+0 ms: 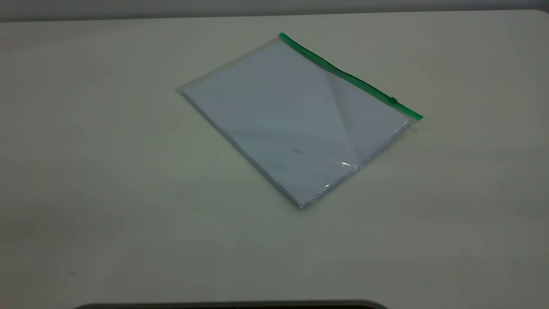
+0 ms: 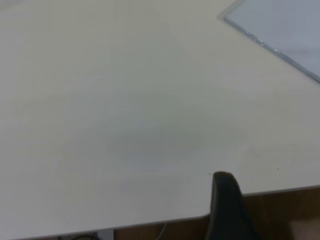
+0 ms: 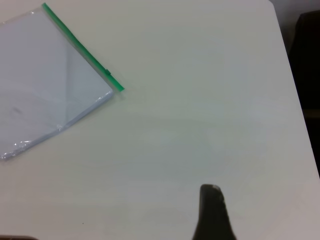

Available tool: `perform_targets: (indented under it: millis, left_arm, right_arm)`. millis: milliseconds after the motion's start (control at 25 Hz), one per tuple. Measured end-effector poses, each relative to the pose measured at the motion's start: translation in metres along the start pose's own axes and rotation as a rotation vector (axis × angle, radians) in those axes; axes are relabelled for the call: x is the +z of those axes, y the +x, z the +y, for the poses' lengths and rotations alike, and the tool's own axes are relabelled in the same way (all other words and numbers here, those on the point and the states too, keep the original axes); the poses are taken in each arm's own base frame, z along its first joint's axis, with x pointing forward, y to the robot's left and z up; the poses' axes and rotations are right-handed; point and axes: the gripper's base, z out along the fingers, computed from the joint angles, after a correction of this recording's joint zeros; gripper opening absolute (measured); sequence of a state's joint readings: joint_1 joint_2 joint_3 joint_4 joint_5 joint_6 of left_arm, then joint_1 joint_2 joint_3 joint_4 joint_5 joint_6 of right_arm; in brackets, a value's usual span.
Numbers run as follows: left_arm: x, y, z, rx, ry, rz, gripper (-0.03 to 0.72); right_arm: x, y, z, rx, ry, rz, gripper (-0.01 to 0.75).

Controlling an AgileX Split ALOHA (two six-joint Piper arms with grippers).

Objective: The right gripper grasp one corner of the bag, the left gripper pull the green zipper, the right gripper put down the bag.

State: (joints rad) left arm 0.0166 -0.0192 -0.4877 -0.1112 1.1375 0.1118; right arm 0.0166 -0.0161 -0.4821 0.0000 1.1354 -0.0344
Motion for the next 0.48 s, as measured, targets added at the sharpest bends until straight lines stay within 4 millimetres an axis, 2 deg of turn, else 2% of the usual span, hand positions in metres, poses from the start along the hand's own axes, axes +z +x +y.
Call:
perform_targets:
  millis: [480]
  left_arm:
    - [0.0, 0.0, 0.0, -0.002, 0.0, 0.0, 0.496]
  right_arm:
    - [0.0, 0.0, -0.0011, -0.016, 0.012, 0.0, 0.561]
